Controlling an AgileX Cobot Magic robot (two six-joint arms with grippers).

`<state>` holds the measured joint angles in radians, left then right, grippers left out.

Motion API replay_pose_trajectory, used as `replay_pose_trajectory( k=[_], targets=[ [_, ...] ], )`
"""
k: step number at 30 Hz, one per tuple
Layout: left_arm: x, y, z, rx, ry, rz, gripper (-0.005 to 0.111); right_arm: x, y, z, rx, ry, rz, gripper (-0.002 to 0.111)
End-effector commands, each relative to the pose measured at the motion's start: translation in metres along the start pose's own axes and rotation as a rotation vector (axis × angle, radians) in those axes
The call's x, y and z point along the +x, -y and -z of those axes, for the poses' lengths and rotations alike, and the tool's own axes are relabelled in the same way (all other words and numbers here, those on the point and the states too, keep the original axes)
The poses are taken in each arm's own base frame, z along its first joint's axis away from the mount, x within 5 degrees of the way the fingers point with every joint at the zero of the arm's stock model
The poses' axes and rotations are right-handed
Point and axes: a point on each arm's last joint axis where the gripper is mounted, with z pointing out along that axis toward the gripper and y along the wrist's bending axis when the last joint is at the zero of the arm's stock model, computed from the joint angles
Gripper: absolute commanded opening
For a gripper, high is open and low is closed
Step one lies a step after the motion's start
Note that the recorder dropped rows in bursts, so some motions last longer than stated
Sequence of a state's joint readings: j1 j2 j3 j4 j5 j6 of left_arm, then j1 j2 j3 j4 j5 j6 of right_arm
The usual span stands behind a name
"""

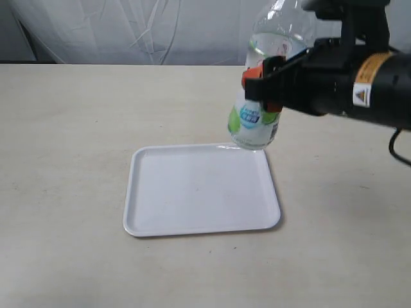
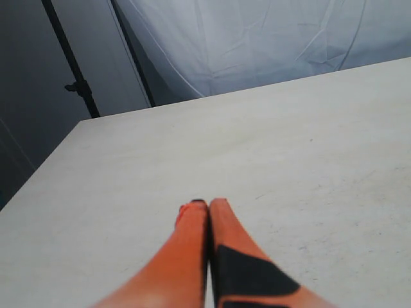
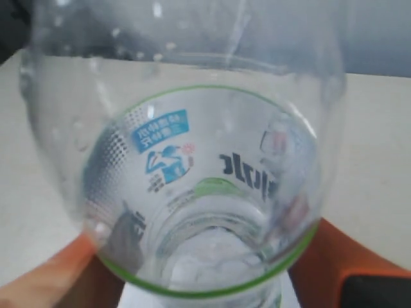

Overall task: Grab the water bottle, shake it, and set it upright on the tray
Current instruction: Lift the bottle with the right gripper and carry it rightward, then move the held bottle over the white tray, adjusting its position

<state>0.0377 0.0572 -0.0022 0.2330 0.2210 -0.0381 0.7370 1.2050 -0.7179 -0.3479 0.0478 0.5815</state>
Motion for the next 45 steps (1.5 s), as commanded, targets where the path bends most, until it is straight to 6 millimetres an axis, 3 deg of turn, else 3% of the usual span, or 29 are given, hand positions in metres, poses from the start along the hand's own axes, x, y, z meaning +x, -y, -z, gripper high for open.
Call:
replay_pose_trajectory(
  k=[1, 4, 7, 10, 14, 17, 20, 22, 24, 26, 29, 31, 32, 33, 35, 38, 40, 42, 45],
  targets=[
    [-0.001, 0.0, 0.0, 0.0, 0.015, 0.011, 0.0, 0.018, -0.02, 0.023, -0.14, 0.079, 0.16, -0.001],
    [-0.001, 0.0, 0.0, 0.0, 0.015, 0.011, 0.0, 0.018, -0.001, 0.023, -0.037, 0.034, 0.122, -0.001],
    [-0.001, 0.0, 0.0, 0.0, 0.015, 0.011, 0.0, 0.014, 0.02, 0.022, 0.041, 0.049, -0.143, -0.001],
    [-0.001, 0.0, 0.0, 0.0, 0.015, 0.011, 0.0, 0.015, 0.007, 0.025, -0.01, 0.044, -0.14, -0.001],
    [-0.001, 0.0, 0.0, 0.0, 0.015, 0.011, 0.0, 0.017, -0.027, 0.05, -0.146, 0.062, 0.134, -0.001],
    [-0.001, 0.0, 0.0, 0.0, 0.015, 0.011, 0.0, 0.012, -0.016, 0.062, -0.079, 0.084, 0.249, -0.001],
    [-0.001, 0.0, 0.0, 0.0, 0.015, 0.011, 0.0, 0.006, -0.003, 0.062, -0.037, 0.104, -0.04, -0.001],
    [-0.001, 0.0, 0.0, 0.0, 0.015, 0.011, 0.0, 0.006, -0.011, 0.064, -0.094, 0.116, -0.148, -0.001],
    [-0.001, 0.0, 0.0, 0.0, 0.015, 0.011, 0.0, 0.007, -0.024, 0.074, -0.167, 0.122, -0.117, -0.001],
    [-0.001, 0.0, 0.0, 0.0, 0.015, 0.011, 0.0, 0.008, -0.033, 0.092, -0.218, 0.141, 0.02, -0.001],
    [-0.001, 0.0, 0.0, 0.0, 0.015, 0.011, 0.0, 0.008, -0.021, 0.106, -0.111, 0.157, 0.231, -0.001],
    [-0.001, 0.0, 0.0, 0.0, 0.015, 0.011, 0.0, 0.004, -0.006, 0.109, 0.012, 0.163, 0.173, -0.001],
    [-0.001, 0.0, 0.0, 0.0, 0.015, 0.011, 0.0, 0.003, -0.001, 0.11, 0.039, 0.174, 0.062, -0.001],
    [-0.001, 0.0, 0.0, 0.0, 0.015, 0.011, 0.0, 0.003, 0.0, 0.111, 0.027, 0.178, -0.051, -0.001],
    [-0.001, 0.0, 0.0, 0.0, 0.015, 0.011, 0.0, 0.003, -0.013, 0.114, -0.102, 0.184, -0.098, -0.001],
    [-0.001, 0.0, 0.0, 0.0, 0.015, 0.011, 0.0, 0.007, -0.034, 0.127, -0.273, 0.165, 0.02, -0.001],
    [-0.001, 0.0, 0.0, 0.0, 0.015, 0.011, 0.0, 0.008, -0.032, 0.132, -0.236, 0.156, 0.207, -0.001],
    [-0.001, 0.0, 0.0, 0.0, 0.015, 0.011, 0.0, 0.007, -0.018, 0.131, -0.095, 0.137, 0.242, -0.001],
    [-0.001, 0.0, 0.0, 0.0, 0.015, 0.011, 0.0, 0.006, -0.009, 0.129, -0.034, 0.143, -0.08, -0.001]
  ],
)
